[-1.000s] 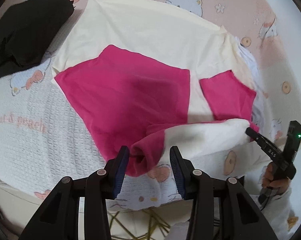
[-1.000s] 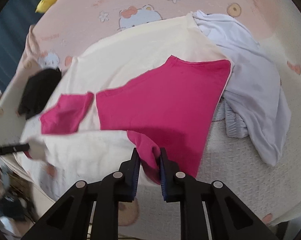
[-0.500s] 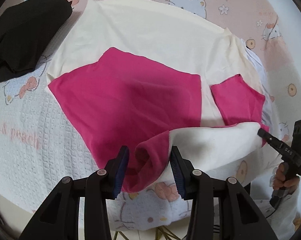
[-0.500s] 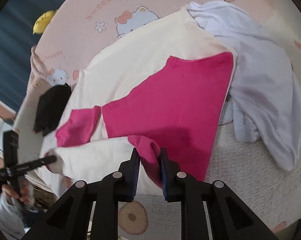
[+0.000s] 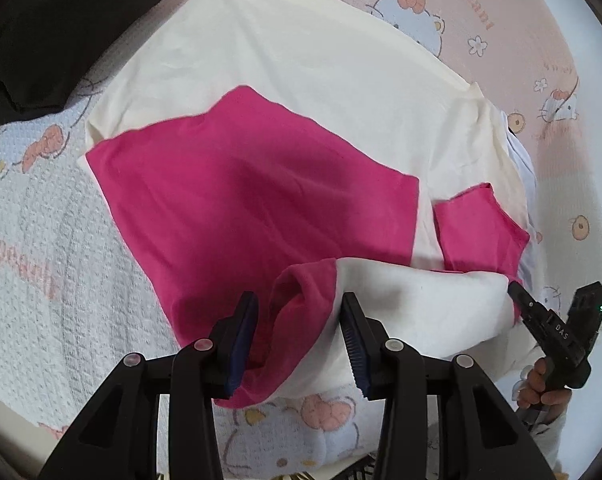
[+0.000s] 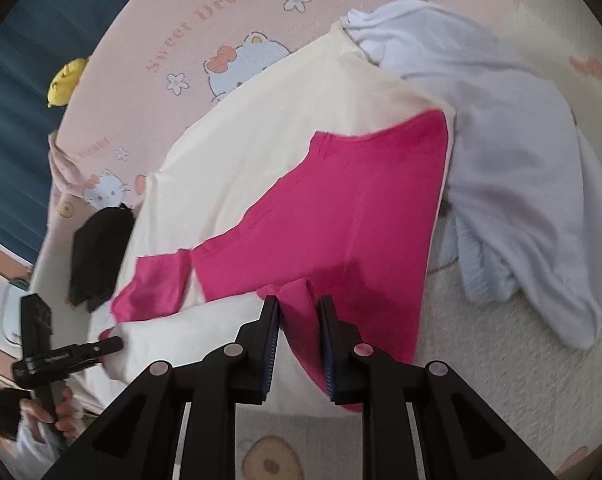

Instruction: Fold clothes

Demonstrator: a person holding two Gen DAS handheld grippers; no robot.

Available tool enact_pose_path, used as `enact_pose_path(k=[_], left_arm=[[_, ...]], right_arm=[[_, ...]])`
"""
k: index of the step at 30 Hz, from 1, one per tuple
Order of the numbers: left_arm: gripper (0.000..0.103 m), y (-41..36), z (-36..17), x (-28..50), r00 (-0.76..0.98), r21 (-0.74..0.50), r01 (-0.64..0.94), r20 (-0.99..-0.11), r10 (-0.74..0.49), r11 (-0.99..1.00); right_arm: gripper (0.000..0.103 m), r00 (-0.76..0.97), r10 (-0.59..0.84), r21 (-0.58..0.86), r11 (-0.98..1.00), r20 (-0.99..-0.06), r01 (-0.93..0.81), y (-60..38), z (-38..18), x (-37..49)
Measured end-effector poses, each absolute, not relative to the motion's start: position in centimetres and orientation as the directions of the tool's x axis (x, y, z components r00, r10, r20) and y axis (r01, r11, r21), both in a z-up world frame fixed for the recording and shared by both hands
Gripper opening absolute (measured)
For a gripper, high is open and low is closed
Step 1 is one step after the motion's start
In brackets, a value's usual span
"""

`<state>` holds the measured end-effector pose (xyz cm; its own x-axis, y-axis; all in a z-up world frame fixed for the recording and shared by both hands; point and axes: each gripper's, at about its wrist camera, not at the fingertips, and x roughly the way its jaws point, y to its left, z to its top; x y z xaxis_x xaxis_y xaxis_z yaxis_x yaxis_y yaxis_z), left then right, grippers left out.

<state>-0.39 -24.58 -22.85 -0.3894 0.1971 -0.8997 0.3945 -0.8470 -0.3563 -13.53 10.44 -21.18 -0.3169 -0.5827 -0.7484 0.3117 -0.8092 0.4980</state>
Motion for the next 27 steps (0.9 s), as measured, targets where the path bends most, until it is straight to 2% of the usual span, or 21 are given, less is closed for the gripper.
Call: enact_pose_path(k=[6, 13, 16, 17, 19, 21, 23, 27], left_arm=[[0.041, -24.8, -24.4, -1.0, -0.378, -0.279, 0.364, -0.916, 0.133, -0.889], [0.042, -25.4, -24.1, 0.3, -0.419, -0.339, 0.404, -0.894, 0.158, -0.85], [0.042, -26.4, -23.2, 1.5, -0.464, -0.432, 0.452, -0.861, 0.208, -0.78], [0.042, -26.8, -22.8, 2.0, -0.482, -0.465, 0.463, -0.846, 0.226, -0.754], [0.043, -27.4, -21.9, 2.8, -0.517, -0.501, 0.476, -0.824, 0.23, -0.723], [0.051, -27.9, -20.8, 3.8, -0.549, -0.511, 0.478, -0.809, 0.212, -0.714], [0.059, -28.4, -20.3, 5.0, -0.563, -0.529, 0.502, -0.8, 0.205, -0.684], [0.059, -29.8, -20.4, 7.3, -0.582, -0.581, 0.551, -0.782, 0.224, -0.599]], right_arm=[[0.014, -0.36, -0.394, 0.276, -0.9, -0.846, 0.336, 8.8, -22.3, -14.2], [0.015, -0.389, -0.373, 0.227, -0.9, -0.842, 0.372, 8.8, -22.0, -14.3], [0.02, -0.394, -0.412, 0.278, -0.893, -0.822, 0.355, 9.7, -21.6, -14.4], [0.025, -0.403, -0.445, 0.317, -0.883, -0.8, 0.345, 10.4, -21.1, -14.3], [0.047, -0.423, -0.506, 0.395, -0.859, -0.752, 0.326, 11.8, -20.2, -13.9], [0.058, -0.445, -0.539, 0.442, -0.842, -0.715, 0.309, 13.0, -19.3, -13.5], [0.059, -0.466, -0.555, 0.472, -0.831, -0.689, 0.293, 14.0, -18.6, -12.9], [0.059, -0.445, -0.601, 0.561, -0.793, -0.663, 0.236, 14.7, -18.4, -12.6]])
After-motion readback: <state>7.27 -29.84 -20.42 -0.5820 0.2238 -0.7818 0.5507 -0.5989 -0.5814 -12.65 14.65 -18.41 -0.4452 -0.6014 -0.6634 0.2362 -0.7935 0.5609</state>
